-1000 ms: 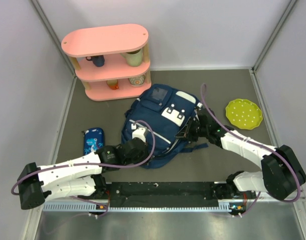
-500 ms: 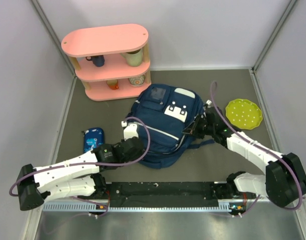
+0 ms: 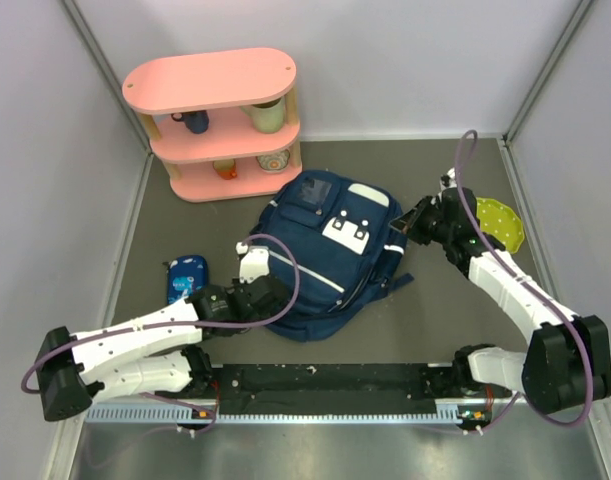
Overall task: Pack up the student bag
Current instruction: Unzip the student bag at the center of the board.
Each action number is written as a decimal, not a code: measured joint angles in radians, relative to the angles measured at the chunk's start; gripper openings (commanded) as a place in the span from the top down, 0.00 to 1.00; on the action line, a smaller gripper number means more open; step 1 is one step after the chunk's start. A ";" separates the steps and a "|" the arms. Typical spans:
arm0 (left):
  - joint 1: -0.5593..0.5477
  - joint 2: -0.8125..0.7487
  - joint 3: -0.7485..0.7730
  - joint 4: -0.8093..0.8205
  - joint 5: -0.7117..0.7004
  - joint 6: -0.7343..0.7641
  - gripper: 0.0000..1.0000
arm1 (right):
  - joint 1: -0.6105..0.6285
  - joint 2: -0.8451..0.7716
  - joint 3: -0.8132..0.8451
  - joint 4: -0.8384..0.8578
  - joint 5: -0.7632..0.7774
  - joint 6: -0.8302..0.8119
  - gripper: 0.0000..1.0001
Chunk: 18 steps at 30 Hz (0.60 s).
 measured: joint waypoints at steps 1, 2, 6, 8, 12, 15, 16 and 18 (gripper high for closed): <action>0.003 0.010 0.005 -0.001 -0.001 0.011 1.00 | 0.000 0.000 0.002 0.006 -0.014 -0.003 0.76; 0.005 0.014 0.009 0.002 0.002 0.025 1.00 | 0.000 0.000 0.001 0.009 -0.034 -0.006 0.68; 0.008 0.005 0.015 0.038 0.052 0.104 1.00 | 0.013 -0.022 -0.043 0.045 -0.129 0.019 0.42; 0.011 -0.012 0.015 0.065 0.101 0.143 1.00 | 0.043 -0.063 -0.097 0.045 -0.154 0.032 0.41; 0.011 -0.030 0.016 0.114 0.195 0.191 1.00 | 0.183 -0.149 -0.203 0.045 -0.162 0.077 0.41; 0.009 -0.027 0.029 0.135 0.249 0.220 1.00 | 0.270 -0.170 -0.284 0.081 -0.169 0.134 0.42; 0.007 -0.024 0.037 0.142 0.262 0.229 1.00 | 0.285 -0.171 -0.308 0.090 -0.169 0.154 0.42; 0.001 -0.017 0.055 0.156 0.289 0.246 1.00 | 0.292 -0.171 -0.337 0.093 -0.168 0.182 0.41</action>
